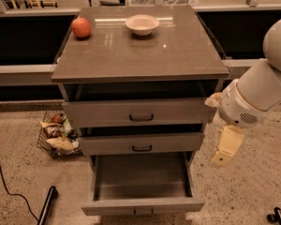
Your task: Close bottom drawer
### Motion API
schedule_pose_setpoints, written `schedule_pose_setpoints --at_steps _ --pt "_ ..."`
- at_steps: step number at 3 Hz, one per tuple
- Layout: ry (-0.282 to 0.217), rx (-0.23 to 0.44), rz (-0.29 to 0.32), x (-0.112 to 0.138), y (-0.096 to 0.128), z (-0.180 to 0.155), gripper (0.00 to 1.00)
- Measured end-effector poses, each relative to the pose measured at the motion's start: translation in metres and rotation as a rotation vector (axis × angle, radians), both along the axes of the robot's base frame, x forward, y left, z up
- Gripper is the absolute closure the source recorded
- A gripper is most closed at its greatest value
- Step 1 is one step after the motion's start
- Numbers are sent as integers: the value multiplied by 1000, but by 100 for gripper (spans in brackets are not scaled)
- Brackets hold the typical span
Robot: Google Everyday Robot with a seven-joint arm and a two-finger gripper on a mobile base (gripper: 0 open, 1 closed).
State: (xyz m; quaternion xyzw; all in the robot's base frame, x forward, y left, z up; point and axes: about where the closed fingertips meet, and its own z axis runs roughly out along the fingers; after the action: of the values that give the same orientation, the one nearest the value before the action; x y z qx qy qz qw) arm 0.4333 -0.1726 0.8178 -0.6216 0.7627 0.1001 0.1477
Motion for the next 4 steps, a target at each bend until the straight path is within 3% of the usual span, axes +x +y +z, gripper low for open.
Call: schedule_pose_setpoints --at_steps 1,2,3,4 --pt "-2 -27 20 2 7 1 0" --pt "6 3 128 -17 114 15 0" --pt "72 77 178 -44 245 33 0" --pt "74 76 178 -44 245 33 0"
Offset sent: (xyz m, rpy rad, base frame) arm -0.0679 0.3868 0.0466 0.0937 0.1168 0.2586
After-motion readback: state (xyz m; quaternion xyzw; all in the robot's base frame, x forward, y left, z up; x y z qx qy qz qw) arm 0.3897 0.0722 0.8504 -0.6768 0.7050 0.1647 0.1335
